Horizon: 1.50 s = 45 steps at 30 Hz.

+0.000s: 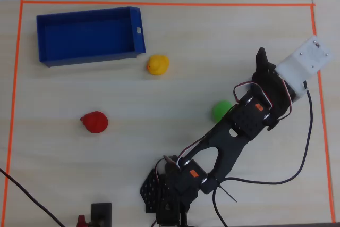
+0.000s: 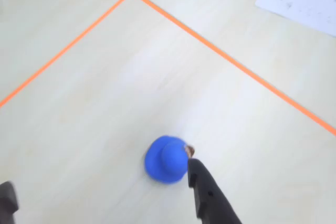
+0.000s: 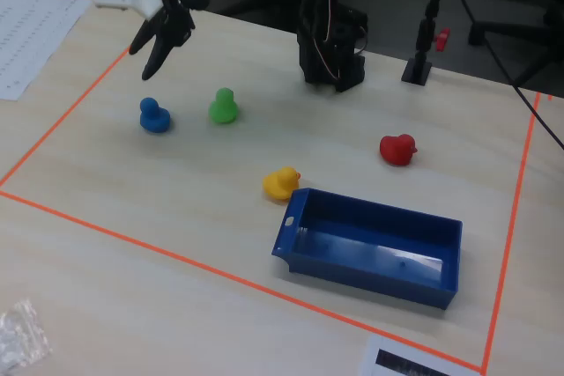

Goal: Grasp blue duck and put it into box.

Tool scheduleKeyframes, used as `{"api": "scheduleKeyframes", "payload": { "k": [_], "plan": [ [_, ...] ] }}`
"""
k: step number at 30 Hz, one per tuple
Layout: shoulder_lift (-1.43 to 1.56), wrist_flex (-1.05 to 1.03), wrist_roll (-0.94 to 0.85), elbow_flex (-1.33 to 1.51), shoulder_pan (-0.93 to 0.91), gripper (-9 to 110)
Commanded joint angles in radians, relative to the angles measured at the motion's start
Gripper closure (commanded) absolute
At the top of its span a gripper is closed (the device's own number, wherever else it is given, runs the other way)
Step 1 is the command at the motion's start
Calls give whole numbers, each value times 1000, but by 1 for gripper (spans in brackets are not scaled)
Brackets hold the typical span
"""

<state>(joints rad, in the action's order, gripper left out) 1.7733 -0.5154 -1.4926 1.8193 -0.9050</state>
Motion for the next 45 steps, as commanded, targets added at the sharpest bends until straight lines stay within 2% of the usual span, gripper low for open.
{"api": "scheduleKeyframes", "payload": {
  "k": [1,10,41,44,45],
  "plan": [
    [-58,141,-2,-2,-26,57],
    [-221,235,12,-41,-67,56],
    [-383,385,29,107,-31,56],
    [-391,387,32,117,-21,59],
    [-394,387,34,120,-18,63]
  ]
}}
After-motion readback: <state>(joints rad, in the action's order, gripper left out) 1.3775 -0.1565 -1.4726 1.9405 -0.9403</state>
